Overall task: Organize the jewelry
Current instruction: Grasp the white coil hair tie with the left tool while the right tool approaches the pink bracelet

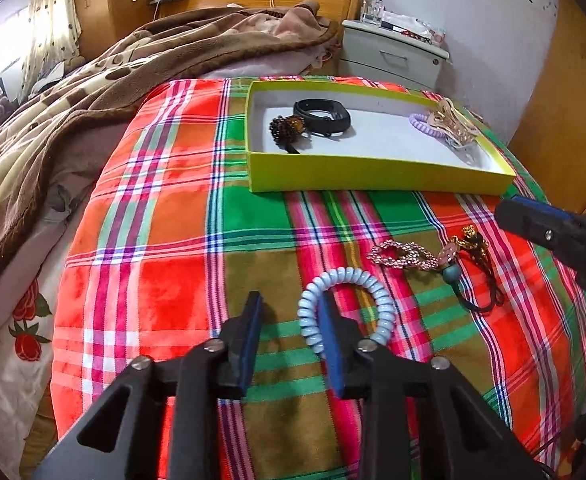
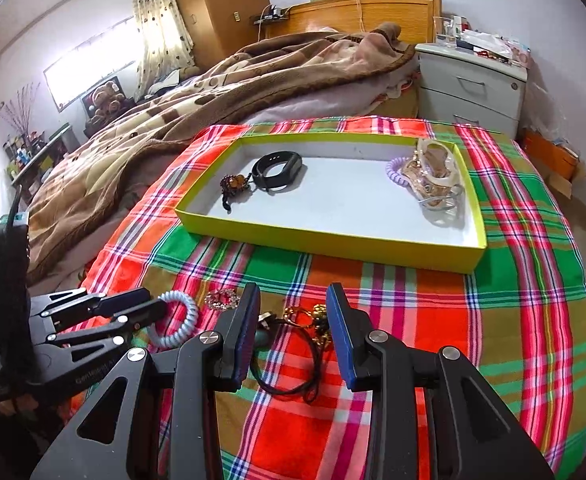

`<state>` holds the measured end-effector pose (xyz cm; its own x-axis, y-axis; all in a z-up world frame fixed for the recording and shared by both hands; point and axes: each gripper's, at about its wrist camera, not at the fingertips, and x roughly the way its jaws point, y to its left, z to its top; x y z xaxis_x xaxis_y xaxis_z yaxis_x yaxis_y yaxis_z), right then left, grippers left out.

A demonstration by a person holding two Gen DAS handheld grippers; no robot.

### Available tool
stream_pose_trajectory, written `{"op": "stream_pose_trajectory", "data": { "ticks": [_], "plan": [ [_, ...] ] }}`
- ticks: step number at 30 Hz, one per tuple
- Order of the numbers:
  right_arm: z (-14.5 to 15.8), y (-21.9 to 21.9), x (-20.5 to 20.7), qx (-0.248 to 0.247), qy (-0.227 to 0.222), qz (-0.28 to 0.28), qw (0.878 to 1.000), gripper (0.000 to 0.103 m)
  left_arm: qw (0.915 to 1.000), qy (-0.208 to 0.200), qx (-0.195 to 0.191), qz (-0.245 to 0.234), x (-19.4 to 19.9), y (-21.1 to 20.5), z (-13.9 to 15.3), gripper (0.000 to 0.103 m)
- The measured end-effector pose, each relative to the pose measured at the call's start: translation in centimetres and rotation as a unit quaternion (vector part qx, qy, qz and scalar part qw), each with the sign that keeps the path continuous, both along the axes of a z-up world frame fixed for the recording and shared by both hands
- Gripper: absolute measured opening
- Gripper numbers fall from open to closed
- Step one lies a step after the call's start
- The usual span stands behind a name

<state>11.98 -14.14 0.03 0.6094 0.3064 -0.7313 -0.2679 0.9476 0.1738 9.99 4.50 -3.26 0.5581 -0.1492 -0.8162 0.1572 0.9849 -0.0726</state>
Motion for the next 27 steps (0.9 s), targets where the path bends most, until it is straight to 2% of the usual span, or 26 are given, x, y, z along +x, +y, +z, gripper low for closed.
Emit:
{"op": "stream_pose_trajectory", "data": {
  "ticks": [6,10,17,19,27],
  "plan": [
    [-0.1,1.0,0.1,-0.009,0.000,0.014,1.000,0.035,0.9998,0.005,-0.018,0.009,0.2,1.2,0.0,0.011],
    [-0.3,1.7,0.4,-0.016,0.006,0.024,1.000,0.035,0.9995,0.006,-0.029,0.014,0.1,2.0,-0.1,0.011],
    [-1.0,4.6,0.5,-0.033,0.010,0.110,0.993,0.035,0.9989,0.004,-0.030,0.037,-0.3,3.7,-0.1,0.011],
    [-1.4,5.3,0.8,-0.040,0.015,0.135,0.990,0.042,0.9987,0.003,-0.030,0.041,-0.4,4.1,-0.1,0.011],
    [-3.3,7.0,2.3,-0.105,0.040,0.184,0.977,0.043,0.9982,0.005,-0.034,0.049,-0.6,4.8,-0.2,0.011]
  ]
}}
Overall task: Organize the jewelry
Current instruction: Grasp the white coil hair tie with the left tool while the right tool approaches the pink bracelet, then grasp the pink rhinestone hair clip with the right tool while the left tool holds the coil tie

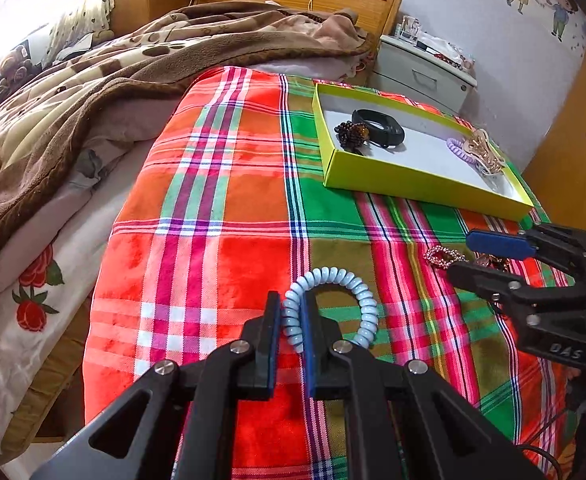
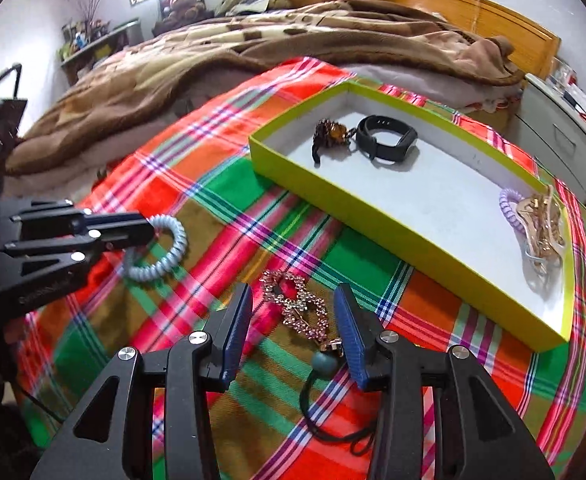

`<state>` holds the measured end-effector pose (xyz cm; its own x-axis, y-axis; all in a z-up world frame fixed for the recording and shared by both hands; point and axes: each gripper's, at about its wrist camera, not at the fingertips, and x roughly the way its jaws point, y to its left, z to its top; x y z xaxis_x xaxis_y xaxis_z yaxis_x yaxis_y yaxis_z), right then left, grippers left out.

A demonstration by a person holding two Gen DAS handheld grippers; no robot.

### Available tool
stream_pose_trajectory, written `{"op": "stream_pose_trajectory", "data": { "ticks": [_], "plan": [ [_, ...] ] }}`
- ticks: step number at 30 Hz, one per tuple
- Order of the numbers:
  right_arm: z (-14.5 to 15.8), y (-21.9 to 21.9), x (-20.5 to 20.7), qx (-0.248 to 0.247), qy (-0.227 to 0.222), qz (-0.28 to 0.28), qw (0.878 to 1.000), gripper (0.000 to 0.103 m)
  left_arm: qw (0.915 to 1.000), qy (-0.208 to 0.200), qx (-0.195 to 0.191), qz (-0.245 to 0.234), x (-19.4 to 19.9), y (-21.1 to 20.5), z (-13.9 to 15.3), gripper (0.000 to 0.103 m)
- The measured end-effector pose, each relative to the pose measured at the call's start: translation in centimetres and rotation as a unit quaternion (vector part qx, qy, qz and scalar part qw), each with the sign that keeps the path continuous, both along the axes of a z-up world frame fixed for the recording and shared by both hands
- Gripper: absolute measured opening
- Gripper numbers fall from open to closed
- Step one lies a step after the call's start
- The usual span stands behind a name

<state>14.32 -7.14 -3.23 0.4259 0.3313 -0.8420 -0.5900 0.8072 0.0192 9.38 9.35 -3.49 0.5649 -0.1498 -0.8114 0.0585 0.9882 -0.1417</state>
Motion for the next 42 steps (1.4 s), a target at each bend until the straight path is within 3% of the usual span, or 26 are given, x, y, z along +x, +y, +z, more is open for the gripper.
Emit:
{"op": "stream_pose_trajectory", "data": {
  "ticks": [14,18,42],
  "plan": [
    [-0.7,0.6,-0.3,-0.017,0.007,0.006,1.000,0.042,1.0000,0.003,0.008,0.003,0.3,-0.3,0.1,0.011],
    [-0.6,0.9,-0.9,-0.023,-0.002,0.005,1.000,0.025,1.0000,0.003,0.007,0.003,0.3,-0.2,0.1,0.011],
    [2.4,-0.1,-1.6,0.023,-0.045,-0.035,0.998,0.024,0.9999,-0.015,-0.004,-0.002,0.2,-0.6,2.0,0.010]
  ]
}}
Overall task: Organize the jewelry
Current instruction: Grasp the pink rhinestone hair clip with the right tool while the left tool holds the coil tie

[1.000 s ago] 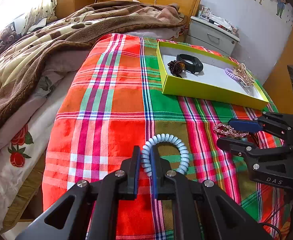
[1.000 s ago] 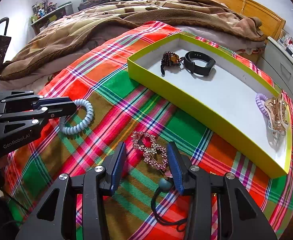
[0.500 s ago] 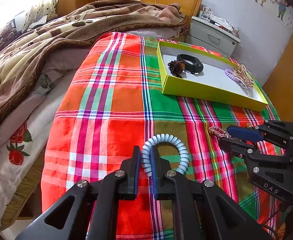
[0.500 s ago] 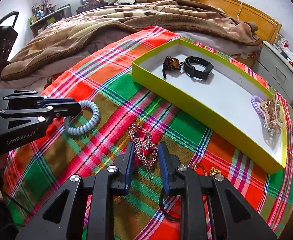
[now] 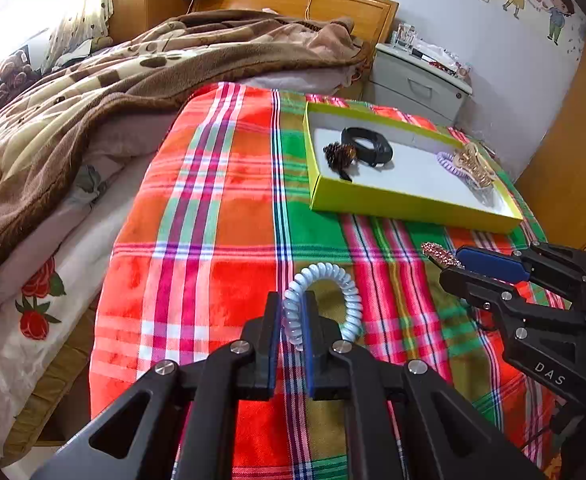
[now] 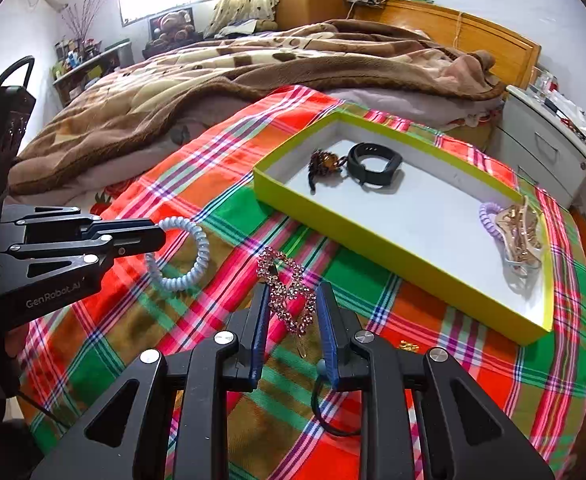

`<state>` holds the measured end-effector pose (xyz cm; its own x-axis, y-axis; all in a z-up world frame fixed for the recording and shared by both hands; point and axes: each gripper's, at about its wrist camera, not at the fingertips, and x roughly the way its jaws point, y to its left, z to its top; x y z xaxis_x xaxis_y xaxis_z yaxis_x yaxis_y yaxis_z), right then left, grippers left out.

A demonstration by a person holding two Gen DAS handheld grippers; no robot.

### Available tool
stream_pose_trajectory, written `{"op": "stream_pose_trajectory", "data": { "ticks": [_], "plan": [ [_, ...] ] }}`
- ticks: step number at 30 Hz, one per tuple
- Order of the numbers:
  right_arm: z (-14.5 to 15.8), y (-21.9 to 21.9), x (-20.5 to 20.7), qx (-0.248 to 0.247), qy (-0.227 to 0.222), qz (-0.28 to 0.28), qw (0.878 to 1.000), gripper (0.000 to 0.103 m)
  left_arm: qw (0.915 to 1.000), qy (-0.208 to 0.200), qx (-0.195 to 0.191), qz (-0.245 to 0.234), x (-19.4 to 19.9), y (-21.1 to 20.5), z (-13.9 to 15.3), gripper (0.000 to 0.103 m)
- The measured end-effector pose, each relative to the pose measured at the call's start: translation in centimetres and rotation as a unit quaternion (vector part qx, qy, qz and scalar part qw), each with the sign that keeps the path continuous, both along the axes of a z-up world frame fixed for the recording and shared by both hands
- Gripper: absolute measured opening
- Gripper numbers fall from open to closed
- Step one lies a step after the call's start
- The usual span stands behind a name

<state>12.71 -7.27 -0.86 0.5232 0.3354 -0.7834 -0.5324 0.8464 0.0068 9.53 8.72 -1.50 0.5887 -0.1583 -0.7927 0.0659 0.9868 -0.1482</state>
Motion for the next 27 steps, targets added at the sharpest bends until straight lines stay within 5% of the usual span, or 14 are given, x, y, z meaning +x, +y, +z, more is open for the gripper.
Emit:
{"op": "stream_pose_trajectory", "data": {
  "ticks": [16,20,22,24,27],
  "plan": [
    [2.6,-2.7,0.3,0.031,-0.028,-0.044,0.998,0.024,0.9990,-0.043,-0.001,-0.015,0.4,-0.9,3.6,0.010],
    [2.5,-2.8,0.2,0.036,-0.026,-0.043,0.998,0.025,0.9994,-0.022,0.002,-0.027,0.6,-0.4,2.6,0.011],
    [2.3,-2.8,0.3,0.038,-0.024,-0.043,0.998,0.025,0.9995,0.001,0.015,-0.026,0.7,-0.2,1.4,0.015],
    [2.2,-2.8,0.4,0.039,-0.022,-0.043,0.998,0.025,0.9994,0.018,0.022,-0.022,0.9,0.1,0.3,0.035],
    [2.2,-2.8,0.5,0.039,-0.022,-0.043,0.998,0.025,0.9988,0.032,0.035,-0.010,1.2,0.4,-0.8,0.039]
  ]
}}
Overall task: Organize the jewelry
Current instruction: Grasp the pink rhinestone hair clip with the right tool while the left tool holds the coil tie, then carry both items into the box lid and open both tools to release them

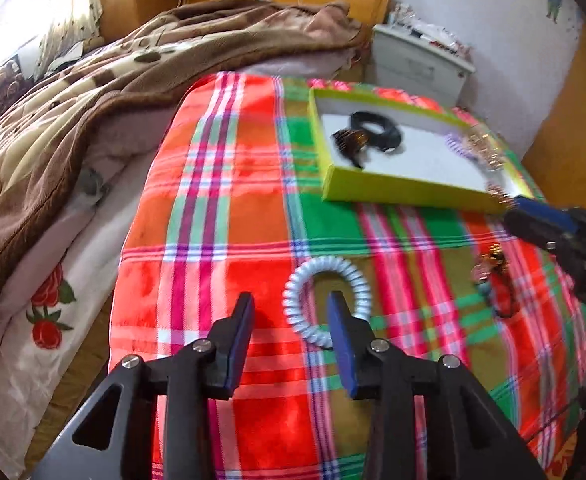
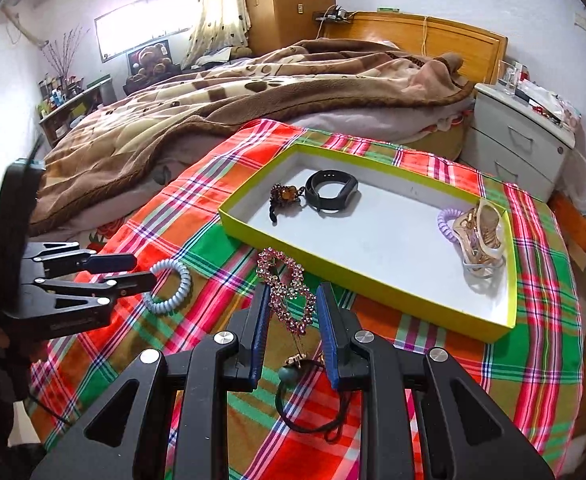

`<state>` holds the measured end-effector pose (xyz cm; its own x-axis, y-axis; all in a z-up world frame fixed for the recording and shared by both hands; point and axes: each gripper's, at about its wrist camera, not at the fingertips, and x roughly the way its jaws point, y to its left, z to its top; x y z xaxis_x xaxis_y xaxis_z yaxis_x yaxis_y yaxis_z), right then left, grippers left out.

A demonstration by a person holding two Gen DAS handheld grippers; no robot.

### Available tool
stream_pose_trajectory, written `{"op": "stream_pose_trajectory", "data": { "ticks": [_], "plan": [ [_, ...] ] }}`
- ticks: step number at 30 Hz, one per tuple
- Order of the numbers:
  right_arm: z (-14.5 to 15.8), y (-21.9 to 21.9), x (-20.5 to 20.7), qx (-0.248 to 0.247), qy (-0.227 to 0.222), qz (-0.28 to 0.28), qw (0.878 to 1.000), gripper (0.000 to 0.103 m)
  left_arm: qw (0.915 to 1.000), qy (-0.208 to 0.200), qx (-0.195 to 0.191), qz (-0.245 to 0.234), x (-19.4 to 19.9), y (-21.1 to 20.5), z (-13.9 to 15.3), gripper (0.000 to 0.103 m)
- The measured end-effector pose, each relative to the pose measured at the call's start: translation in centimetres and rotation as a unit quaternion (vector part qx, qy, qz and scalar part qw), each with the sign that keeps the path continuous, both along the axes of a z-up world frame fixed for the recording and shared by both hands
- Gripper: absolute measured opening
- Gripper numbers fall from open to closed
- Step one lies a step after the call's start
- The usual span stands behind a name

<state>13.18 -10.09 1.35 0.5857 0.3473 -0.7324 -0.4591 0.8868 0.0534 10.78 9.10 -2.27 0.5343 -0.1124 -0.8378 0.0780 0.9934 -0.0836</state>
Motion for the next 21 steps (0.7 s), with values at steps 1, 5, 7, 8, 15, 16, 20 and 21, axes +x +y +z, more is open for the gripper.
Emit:
{"op": "stream_pose_trajectory", "data": {
  "ticks": [1,5,7,8,15,16,20,21],
  "plan": [
    [0.0,0.0,0.0,-0.001,0.000,0.000,1.000,0.025,1.0000,-0.001,0.007,0.001,0.1,0.0,-0.2,0.039],
    [0.1,-0.1,0.1,0.003,-0.002,-0.002,1.000,0.025,0.9998,0.007,0.018,-0.006,0.8,-0.4,-1.0,0.039],
    [0.1,-0.1,0.1,0.003,-0.001,-0.002,1.000,0.025,0.9997,0.008,0.023,-0.006,0.9,-0.6,-1.1,0.039],
    [0.1,-0.1,0.1,0.003,-0.001,-0.002,1.000,0.025,0.9996,0.005,0.027,-0.005,0.9,-0.8,-1.1,0.039],
    [0.3,-0.6,0.5,0.006,-0.002,-0.010,1.000,0.025,0.9995,0.001,0.030,-0.012,1.3,-0.9,-0.9,0.010],
    [0.3,-0.7,0.6,0.007,-0.001,-0.010,1.000,0.025,0.9996,0.000,0.025,-0.011,1.4,-0.8,-0.8,0.010],
    [0.6,-1.1,1.0,0.008,-0.004,-0.016,1.000,0.025,0.9998,-0.011,0.013,-0.012,1.3,-0.7,0.1,0.010],
    [0.7,-1.2,1.2,0.009,-0.005,-0.017,1.000,0.025,0.9998,-0.014,0.008,-0.012,1.4,-0.7,0.5,0.010]
  ]
}}
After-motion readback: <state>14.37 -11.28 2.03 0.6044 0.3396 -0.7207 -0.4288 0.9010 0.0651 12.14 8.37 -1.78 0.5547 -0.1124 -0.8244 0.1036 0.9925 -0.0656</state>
